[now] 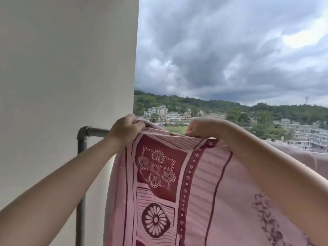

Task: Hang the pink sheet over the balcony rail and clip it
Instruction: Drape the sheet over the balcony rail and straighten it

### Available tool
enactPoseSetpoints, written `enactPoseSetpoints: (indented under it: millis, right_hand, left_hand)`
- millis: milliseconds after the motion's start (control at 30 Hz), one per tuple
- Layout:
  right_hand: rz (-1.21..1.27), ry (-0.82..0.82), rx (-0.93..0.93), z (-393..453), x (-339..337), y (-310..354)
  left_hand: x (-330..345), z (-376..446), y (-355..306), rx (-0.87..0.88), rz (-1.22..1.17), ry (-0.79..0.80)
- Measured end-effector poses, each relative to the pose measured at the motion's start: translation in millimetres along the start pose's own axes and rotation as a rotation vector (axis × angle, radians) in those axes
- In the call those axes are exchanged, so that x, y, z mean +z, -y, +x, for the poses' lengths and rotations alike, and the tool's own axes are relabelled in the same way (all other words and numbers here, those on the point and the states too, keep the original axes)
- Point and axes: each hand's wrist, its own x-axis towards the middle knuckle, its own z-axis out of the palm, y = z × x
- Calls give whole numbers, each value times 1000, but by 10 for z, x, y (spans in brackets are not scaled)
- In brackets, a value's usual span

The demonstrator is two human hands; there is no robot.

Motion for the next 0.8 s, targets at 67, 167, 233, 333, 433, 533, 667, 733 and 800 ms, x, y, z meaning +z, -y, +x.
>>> enactPoseSetpoints:
  millis: [67,167,233,333,433,533,667,733,800]
  right_hand:
    - [75,11,13,154,-121,9]
    - [17,-465,87,405,-289,10]
    - [-97,-715,228,574,-341,88]
    - [-214,-388,336,858,-240,165]
    - [-145,174,338,880,-125,260]
    - [6,54,170,709,-125,440]
    - [338,-38,34,540,-25,782]
    - [298,-84,35,509,51,906]
    - [140,-211,36,509,124,1017]
  left_hand:
    - [-112,254,-74,70,134,-30]
    - [-322,754,-127,137,267,-75]
    - [-360,1063,-135,176,343,-128]
    - [-199,1404,38,158,569,62]
    - [-167,1413,356,60,654,498]
    - [-427,1193,624,209,409,371]
    - [-632,594,1033,539,257,-142]
    - [-630,374,1236,532,287,-170]
    - [-538,237,1399,334,277,8]
